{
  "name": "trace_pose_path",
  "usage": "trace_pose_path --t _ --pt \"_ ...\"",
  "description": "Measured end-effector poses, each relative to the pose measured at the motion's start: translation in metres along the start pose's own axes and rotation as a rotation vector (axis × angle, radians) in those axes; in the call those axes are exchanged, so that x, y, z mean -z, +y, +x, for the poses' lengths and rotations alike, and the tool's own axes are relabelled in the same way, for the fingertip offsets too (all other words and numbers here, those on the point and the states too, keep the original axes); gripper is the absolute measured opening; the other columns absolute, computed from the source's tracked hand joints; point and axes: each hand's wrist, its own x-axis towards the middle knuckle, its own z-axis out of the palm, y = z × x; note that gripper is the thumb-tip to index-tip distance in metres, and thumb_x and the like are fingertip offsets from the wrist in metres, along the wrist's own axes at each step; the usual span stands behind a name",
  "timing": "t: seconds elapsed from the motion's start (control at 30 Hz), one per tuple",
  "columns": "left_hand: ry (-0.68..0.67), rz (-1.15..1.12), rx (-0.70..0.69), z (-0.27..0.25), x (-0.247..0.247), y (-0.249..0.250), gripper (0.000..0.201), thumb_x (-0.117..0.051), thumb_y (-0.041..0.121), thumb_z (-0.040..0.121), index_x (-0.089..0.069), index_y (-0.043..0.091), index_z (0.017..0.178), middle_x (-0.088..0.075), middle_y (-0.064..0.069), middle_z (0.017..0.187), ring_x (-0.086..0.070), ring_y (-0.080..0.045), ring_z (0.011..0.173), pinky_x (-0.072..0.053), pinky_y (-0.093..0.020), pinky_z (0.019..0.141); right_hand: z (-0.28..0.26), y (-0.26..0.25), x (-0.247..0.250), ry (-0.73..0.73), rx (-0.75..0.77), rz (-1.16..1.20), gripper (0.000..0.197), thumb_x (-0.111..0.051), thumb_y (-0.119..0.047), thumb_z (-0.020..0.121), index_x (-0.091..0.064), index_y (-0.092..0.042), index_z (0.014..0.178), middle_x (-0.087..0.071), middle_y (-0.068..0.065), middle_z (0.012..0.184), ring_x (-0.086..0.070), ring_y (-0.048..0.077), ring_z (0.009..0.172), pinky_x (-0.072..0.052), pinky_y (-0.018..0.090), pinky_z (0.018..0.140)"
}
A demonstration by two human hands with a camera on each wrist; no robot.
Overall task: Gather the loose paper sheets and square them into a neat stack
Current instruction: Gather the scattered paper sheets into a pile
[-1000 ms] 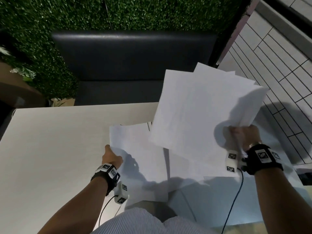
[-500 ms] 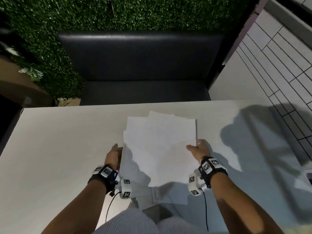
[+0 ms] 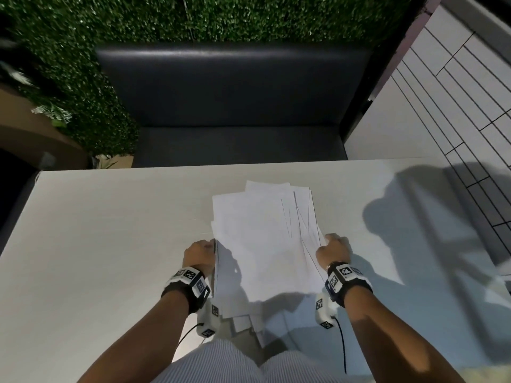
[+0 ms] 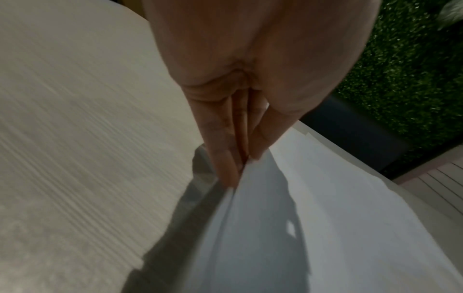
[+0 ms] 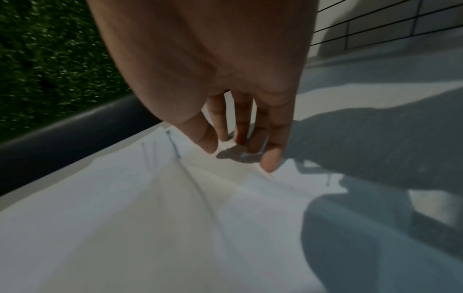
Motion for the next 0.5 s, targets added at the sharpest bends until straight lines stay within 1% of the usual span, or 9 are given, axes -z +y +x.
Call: trace_pose_path --t 0.03,0.1,0.13,0.17,0.23,0.3,0.33,0.4,0.5 --pt "-0.041 0.011 -0.022 -0.002 -0.003 0.004 0.016 -0.058 0.021 0.088 -0.073 0.022 0.091 -0.076 -0.009 0.100 -0.072 -0.031 0.088 -0.059 -0.033 0.074 -0.001 -0.002 -0.003 -0.025 0.046 -0.018 0.052 -0.046 -0.003 0.087 -0.052 -0.011 0.138 -0.043 0.013 0.144 -0.055 0.033 0.120 -0.046 0.035 0.098" --pt "-0.113 0.004 -0.024 -0.006 -0.012 0.010 0.024 -0.060 0.004 0.079 -0.070 0.024 0.086 -0.076 -0.008 0.096 -0.073 -0.027 0.077 -0.062 -0.032 0.059 -0.003 -0.006 -0.009 -0.082 0.107 -0.014 0.047 -0.047 -0.006 0.089 -0.056 -0.011 0.134 -0.050 0.011 0.140 -0.060 0.030 0.116 -0.049 0.032 0.097" --pt "-0.125 -0.026 -0.002 -0.009 -0.015 0.012 0.027 -0.059 0.001 0.076 -0.068 0.024 0.088 -0.074 -0.009 0.094 -0.073 -0.028 0.075 -0.063 -0.036 0.058 -0.003 -0.006 -0.009 -0.089 0.112 -0.011 0.042 -0.048 -0.008 0.090 -0.059 -0.011 0.131 -0.056 0.011 0.136 -0.061 0.028 0.114 -0.050 0.031 0.095" --pt "-0.105 -0.035 0.015 -0.010 -0.016 0.012 0.027 -0.059 0.003 0.077 -0.066 0.023 0.092 -0.072 -0.009 0.093 -0.073 -0.030 0.075 -0.064 -0.039 0.064 -0.002 -0.005 -0.007 -0.077 0.102 -0.018 0.038 -0.049 -0.010 0.091 -0.061 -0.010 0.127 -0.060 0.010 0.130 -0.063 0.028 0.111 -0.050 0.029 0.091" --pt "-0.030 0.077 0.028 -0.012 -0.011 0.008 0.021 -0.057 0.014 0.081 -0.061 0.021 0.101 -0.069 -0.006 0.097 -0.068 -0.030 0.083 -0.058 -0.036 0.075 0.000 0.000 -0.001 -0.027 0.072 -0.017 0.035 -0.049 -0.011 0.092 -0.061 -0.010 0.125 -0.064 0.011 0.125 -0.065 0.029 0.103 -0.052 0.029 0.084" --pt "0.027 0.157 0.027 -0.010 -0.007 0.001 0.028 -0.056 0.023 0.086 -0.055 0.016 0.113 -0.065 -0.009 0.107 -0.063 -0.032 0.093 -0.050 -0.035 0.079 0.003 0.005 0.002 0.002 0.057 -0.009 0.040 -0.047 -0.012 0.092 -0.056 -0.010 0.131 -0.058 0.013 0.131 -0.066 0.029 0.096 -0.053 0.030 0.078" --pt "0.045 0.158 0.020 -0.009 -0.009 -0.001 0.034 -0.056 0.024 0.087 -0.052 0.013 0.120 -0.062 -0.011 0.113 -0.063 -0.034 0.099 -0.049 -0.037 0.082 0.003 0.005 0.002 -0.006 0.070 -0.032 0.043 -0.045 -0.013 0.093 -0.052 -0.012 0.136 -0.052 0.014 0.136 -0.066 0.030 0.098 -0.053 0.031 0.081" --pt "0.037 0.109 0.008 -0.009 -0.015 0.001 0.041 -0.056 0.024 0.089 -0.049 0.011 0.128 -0.059 -0.013 0.121 -0.062 -0.036 0.107 -0.050 -0.039 0.086 0.000 -0.001 -0.004 -0.048 0.127 -0.107 0.049 -0.045 -0.016 0.093 -0.046 -0.013 0.143 -0.042 0.013 0.144 -0.060 0.031 0.114 -0.049 0.034 0.096" --pt "-0.047 -0.027 -0.021 -0.011 -0.023 0.013 0.033 -0.057 0.021 0.086 -0.057 0.016 0.119 -0.068 -0.009 0.110 -0.067 -0.032 0.100 -0.057 -0.039 0.083 -0.005 -0.015 -0.014 -0.132 0.207 -0.135 0.058 -0.047 -0.019 0.093 -0.037 -0.016 0.150 -0.034 0.011 0.151 -0.051 0.029 0.127 -0.043 0.029 0.100"
